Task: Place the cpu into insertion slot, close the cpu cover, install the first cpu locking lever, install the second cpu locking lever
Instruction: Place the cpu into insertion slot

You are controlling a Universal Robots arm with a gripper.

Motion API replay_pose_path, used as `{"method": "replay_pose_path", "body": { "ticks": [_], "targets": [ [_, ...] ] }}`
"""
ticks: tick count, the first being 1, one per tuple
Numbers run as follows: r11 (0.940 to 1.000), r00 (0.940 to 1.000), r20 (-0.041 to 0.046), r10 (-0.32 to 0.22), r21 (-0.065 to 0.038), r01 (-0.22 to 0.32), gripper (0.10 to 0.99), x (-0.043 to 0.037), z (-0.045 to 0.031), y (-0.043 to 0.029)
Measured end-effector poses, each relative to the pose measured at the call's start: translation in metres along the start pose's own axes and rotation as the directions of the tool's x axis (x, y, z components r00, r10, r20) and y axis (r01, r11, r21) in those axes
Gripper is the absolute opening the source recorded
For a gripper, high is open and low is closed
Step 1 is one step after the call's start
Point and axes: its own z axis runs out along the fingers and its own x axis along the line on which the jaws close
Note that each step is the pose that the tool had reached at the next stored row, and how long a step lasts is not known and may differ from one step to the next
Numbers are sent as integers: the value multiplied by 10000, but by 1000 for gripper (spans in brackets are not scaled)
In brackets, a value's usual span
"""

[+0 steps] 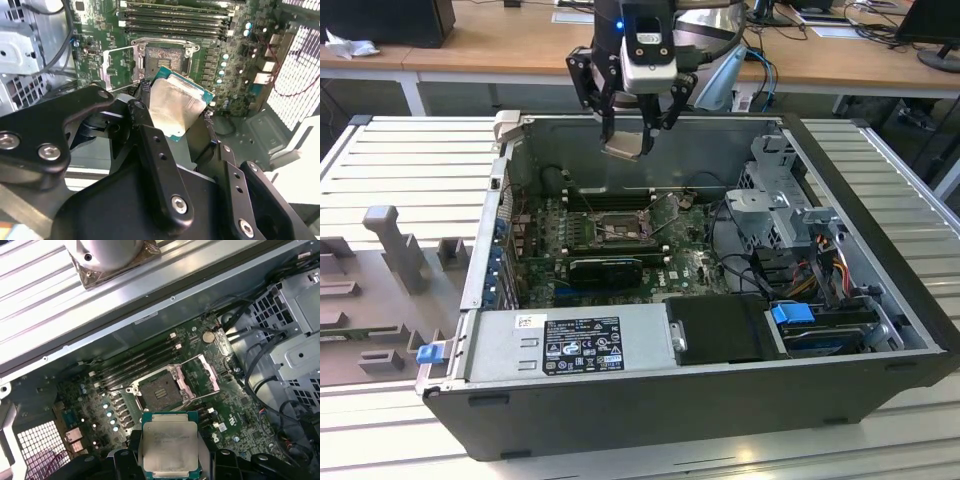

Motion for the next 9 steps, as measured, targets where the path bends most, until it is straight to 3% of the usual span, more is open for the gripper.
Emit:
{"method": "replay_pose_path", "body": {
  "ticks": [3,9],
  "targets": [
    [9990,9990,38,445,-12,-445,533,0,5,0],
    [9982,9982,51,602,-15,-602,533,-1,62,-5]
  ]
}}
